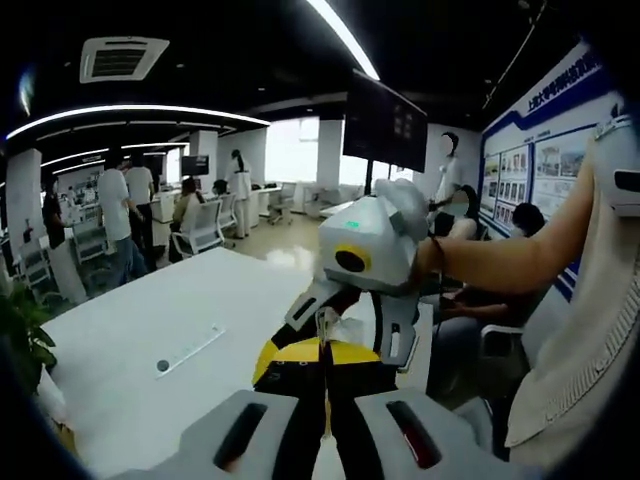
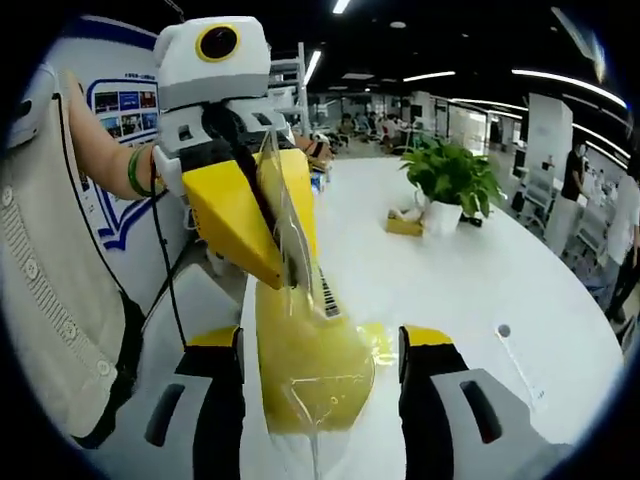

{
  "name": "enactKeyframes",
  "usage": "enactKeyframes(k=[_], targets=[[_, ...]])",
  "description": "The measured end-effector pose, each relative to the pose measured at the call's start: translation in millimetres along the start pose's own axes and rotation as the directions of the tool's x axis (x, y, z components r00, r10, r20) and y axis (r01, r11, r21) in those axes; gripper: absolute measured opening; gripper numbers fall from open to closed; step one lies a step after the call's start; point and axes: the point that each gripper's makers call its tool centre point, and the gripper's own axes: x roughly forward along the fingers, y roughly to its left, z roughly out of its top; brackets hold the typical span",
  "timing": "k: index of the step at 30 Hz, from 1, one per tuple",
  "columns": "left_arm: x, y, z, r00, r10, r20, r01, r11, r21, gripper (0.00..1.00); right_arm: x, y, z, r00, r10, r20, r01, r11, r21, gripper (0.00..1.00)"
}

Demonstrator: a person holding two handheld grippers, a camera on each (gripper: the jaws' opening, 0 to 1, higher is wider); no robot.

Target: Compare the silicone blocks by pressing each to a similar depth, holding the contact briefly, and releasing to observe deformation and rebound differences across the visible hardness samples.

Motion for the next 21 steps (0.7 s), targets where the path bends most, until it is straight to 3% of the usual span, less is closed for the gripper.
enactKeyframes(k=[1, 3, 10, 17, 21], targets=[[0.2, -0.6, 0.0, 1.000, -0.004, -0.001, 0.004, 1.000, 0.000, 0.00, -0.3, -0.7, 0.2, 1.000, -0.004, 0.001, 0.004, 1.000, -0.003, 0.40], [0.5, 0.7, 0.6, 1.000, 0.002, 0.002, -0.002, 1.000, 0.007, 0.00, -1.2, 2.7, 0.8, 1.000, 0.010, 0.008, -0.010, 1.000, 0.015, 0.33], [2.7, -6.7, 0.7, 1.000, -0.014, -0.004, 0.014, 1.000, 0.011, 0.00, -4.0, 6.8, -1.6, 1.000, 0.008, 0.018, -0.008, 1.000, 0.009, 0.30], [5.7, -18.1, -6.4, 0.999, -0.036, -0.018, 0.036, 0.999, 0.004, 0.00, -6.7, 13.4, -11.6, 1.000, -0.025, -0.017, 0.025, 0.999, -0.047, 0.25], [5.2, -23.9, -5.4, 0.999, -0.047, -0.017, 0.047, 0.999, 0.008, 0.00, -11.1, 18.6, -13.2, 0.999, -0.025, -0.040, 0.023, 0.999, -0.034, 0.24]])
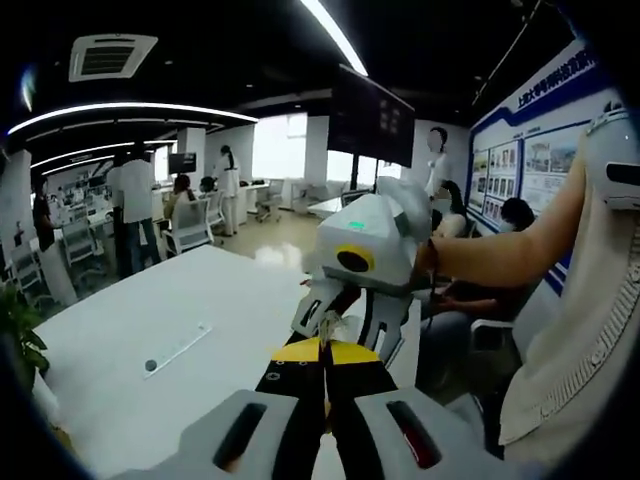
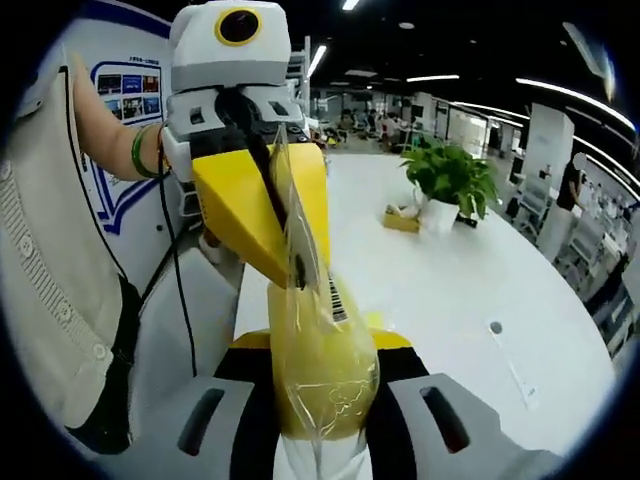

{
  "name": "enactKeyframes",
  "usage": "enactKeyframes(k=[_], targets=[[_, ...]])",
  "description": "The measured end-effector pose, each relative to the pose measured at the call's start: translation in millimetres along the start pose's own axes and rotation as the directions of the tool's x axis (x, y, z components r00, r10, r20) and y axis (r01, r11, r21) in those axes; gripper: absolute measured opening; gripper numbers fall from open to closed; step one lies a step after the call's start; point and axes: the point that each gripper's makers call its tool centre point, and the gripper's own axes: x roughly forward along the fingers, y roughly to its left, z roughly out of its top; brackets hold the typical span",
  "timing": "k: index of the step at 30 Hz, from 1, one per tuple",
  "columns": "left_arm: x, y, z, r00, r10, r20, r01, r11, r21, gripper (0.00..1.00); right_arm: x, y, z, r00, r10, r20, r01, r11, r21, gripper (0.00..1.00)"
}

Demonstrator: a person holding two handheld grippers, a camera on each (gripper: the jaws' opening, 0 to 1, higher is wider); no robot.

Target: Compare the silicone blocks by pressing each to a similar depth, holding the contact briefly, and releasing to observe deformation and rebound differences across the visible hardness samples.

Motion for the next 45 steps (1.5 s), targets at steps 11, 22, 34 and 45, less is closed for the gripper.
enactKeyframes(k=[11, 22, 34, 45], targets=[[-7.6, -12.7, 4.7, 1.000, 0.001, 0.009, -0.001, 1.000, 0.028, 0.00, -5.1, 4.3, 3.3, 0.999, -0.049, -0.013, 0.048, 0.998, -0.046, 0.20], [-9.8, -18.2, 9.9, 1.000, -0.003, 0.020, 0.002, 0.998, 0.055, 0.00, -9.4, 3.9, 8.5, 0.997, -0.071, -0.004, 0.071, 0.996, -0.047, 0.15], [-6.7, -20.6, 7.8, 1.000, -0.011, 0.014, 0.009, 0.996, 0.090, 0.00, -11.4, 4.6, 3.4, 0.996, -0.083, -0.024, 0.081, 0.995, -0.055, 0.14], [-6.4, -18.6, 6.6, 1.000, -0.009, 0.017, 0.007, 0.996, 0.083, 0.00, -11.9, 4.5, 1.5, 0.996, -0.082, -0.032, 0.081, 0.995, -0.055, 0.15]])
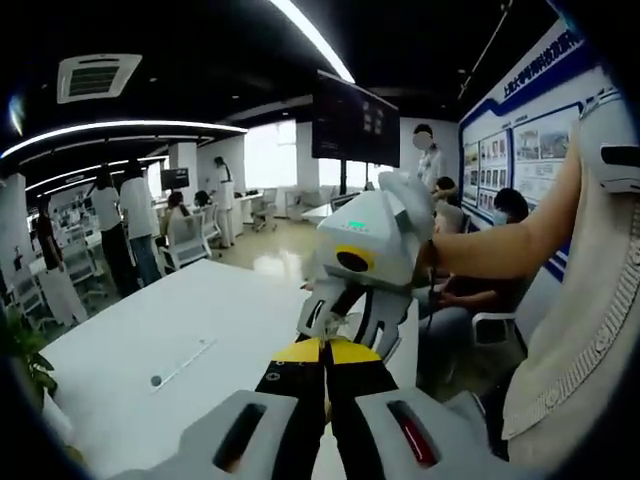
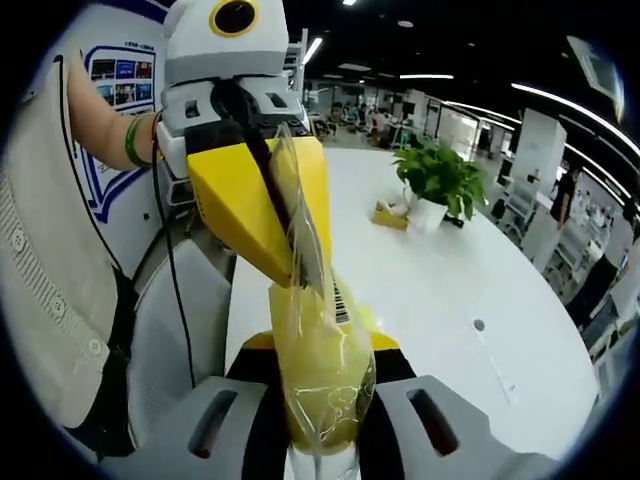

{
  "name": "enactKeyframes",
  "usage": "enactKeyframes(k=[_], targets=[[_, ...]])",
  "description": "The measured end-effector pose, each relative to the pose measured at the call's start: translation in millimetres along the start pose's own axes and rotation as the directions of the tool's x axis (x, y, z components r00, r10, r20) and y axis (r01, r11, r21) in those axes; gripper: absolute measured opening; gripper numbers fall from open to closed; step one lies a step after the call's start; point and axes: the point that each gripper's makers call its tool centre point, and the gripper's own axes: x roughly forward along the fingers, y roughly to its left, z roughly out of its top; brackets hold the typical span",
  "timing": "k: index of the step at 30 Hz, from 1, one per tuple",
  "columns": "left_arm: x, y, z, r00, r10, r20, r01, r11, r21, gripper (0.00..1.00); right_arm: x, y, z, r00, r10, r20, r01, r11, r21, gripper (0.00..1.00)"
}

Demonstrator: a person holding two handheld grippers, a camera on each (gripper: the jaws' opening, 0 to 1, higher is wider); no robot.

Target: Compare the silicone blocks by pressing each to a similar depth, holding the contact briefly, and releasing to observe deformation and rebound differences across the visible hardness samples.

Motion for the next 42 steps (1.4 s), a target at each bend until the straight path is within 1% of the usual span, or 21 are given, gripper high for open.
enactKeyframes(k=[6, 17, 24, 31, 37, 42], targets=[[0.1, 1.0, -1.7, 1.000, 0.004, -0.011, -0.004, 1.000, 0.006, 0.00, 1.7, 0.6, -1.2, 1.000, 0.004, -0.004, -0.004, 1.000, -0.004, 0.15], [0.8, 2.5, -0.3, 1.000, 0.015, -0.011, -0.014, 1.000, 0.026, 0.00, 0.2, -0.7, -0.7, 1.000, 0.002, -0.005, -0.002, 1.000, -0.011, 0.15], [1.7, 3.9, 0.9, 1.000, 0.018, -0.009, -0.018, 1.000, 0.020, 0.00, -1.0, -1.7, -1.2, 1.000, -0.005, -0.008, 0.004, 1.000, -0.015, 0.16], [1.4, 3.7, 0.5, 1.000, 0.019, -0.012, -0.019, 1.000, 0.019, 0.00, -0.5, -3.4, -0.4, 1.000, -0.018, 0.001, 0.018, 0.999, -0.046, 0.16], [1.3, 3.6, -0.1, 1.000, 0.021, -0.013, -0.020, 0.999, 0.038, 0.00, -0.2, -2.5, -1.2, 1.000, -0.013, -0.002, 0.013, 0.999, -0.041, 0.17], [2.3, 2.5, 0.3, 1.000, 0.025, -0.015, -0.024, 0.999, 0.035, 0.00, 0.2, -1.0, -2.4, 1.000, 0.004, -0.001, -0.004, 1.000, -0.028, 0.18]])
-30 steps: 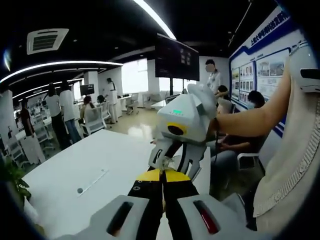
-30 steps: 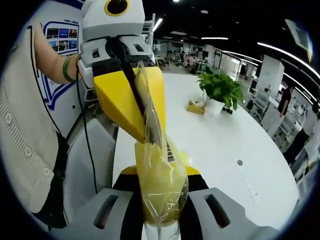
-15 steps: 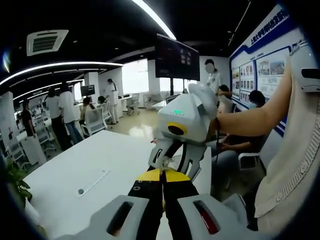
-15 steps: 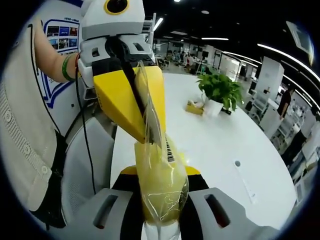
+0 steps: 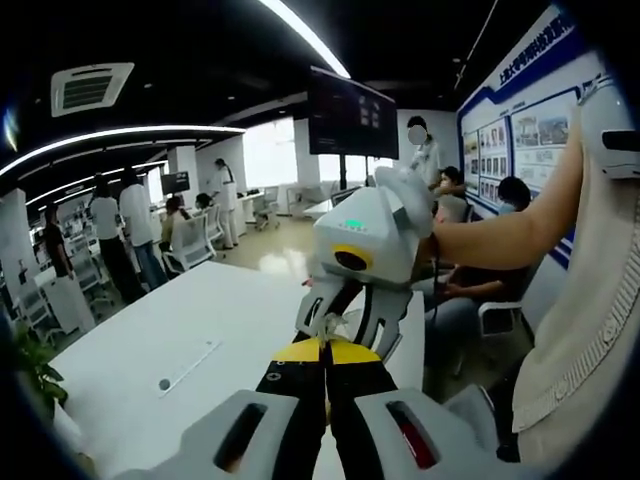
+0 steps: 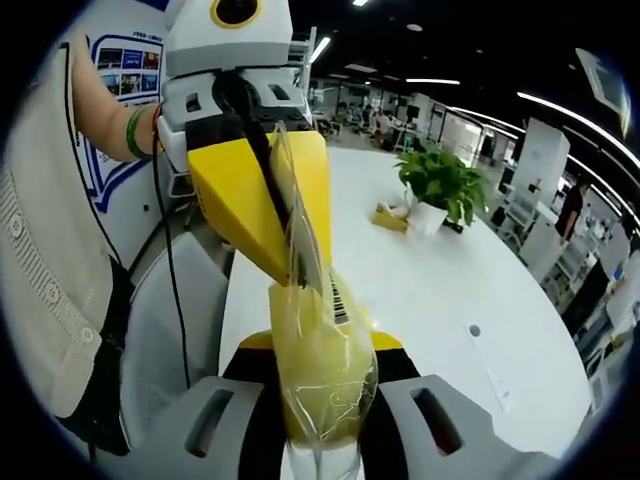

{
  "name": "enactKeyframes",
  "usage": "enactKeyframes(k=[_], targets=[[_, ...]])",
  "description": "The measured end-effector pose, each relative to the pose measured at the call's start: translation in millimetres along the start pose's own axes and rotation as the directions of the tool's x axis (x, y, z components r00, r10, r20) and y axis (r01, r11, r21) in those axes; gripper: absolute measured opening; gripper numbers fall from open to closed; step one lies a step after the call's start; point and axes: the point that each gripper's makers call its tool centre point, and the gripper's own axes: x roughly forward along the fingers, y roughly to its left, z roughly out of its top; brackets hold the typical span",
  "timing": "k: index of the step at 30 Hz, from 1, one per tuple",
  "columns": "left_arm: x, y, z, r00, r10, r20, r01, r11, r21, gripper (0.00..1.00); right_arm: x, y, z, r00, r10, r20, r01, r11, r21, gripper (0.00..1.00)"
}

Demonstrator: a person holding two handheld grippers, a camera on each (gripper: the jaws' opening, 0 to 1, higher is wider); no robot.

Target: Compare the silicone blocks by pressing each to a similar depth, holding the contact briefly, and releasing to observe deformation and rebound differences across the visible hardness samples.

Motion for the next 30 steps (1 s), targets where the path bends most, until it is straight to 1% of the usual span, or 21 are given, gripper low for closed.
enactKeyframes(k=[2, 6, 11, 15, 22, 24, 30], targets=[[0.4, -0.4, -0.6, 1.000, 0.001, -0.003, -0.001, 1.000, -0.008, 0.00, 0.1, 0.2, -0.4, 1.000, -0.002, 0.000, 0.002, 1.000, -0.012, 0.18], [1.7, -2.1, -0.9, 1.000, 0.000, -0.007, 0.000, 0.999, -0.032, 0.00, -0.9, 2.2, -2.2, 1.000, 0.016, -0.003, -0.016, 1.000, -0.005, 0.20], [3.0, -2.4, -1.2, 1.000, 0.002, -0.007, -0.002, 0.999, -0.032, 0.00, -2.0, 1.0, -2.6, 1.000, 0.012, -0.003, -0.012, 1.000, -0.011, 0.21], [4.1, -1.9, -0.6, 1.000, 0.004, -0.005, -0.004, 0.999, -0.034, 0.00, -2.8, 1.4, -3.4, 1.000, 0.022, -0.007, -0.022, 1.000, 0.003, 0.23], [4.5, -0.8, -2.4, 1.000, 0.007, -0.004, -0.008, 0.999, -0.051, 0.00, -2.0, 0.6, -6.2, 0.999, 0.033, -0.028, -0.033, 0.999, -0.027, 0.24], [4.5, 0.5, -2.7, 1.000, 0.016, -0.004, -0.017, 0.999, -0.041, 0.00, -1.0, -0.6, -6.1, 0.999, 0.029, -0.028, -0.030, 0.999, -0.032, 0.25], [2.6, 3.6, -5.2, 1.000, 0.021, 0.001, -0.021, 0.997, -0.072, 0.00, 2.9, -1.3, -6.0, 0.999, 0.042, -0.026, -0.044, 0.998, -0.049, 0.26]])
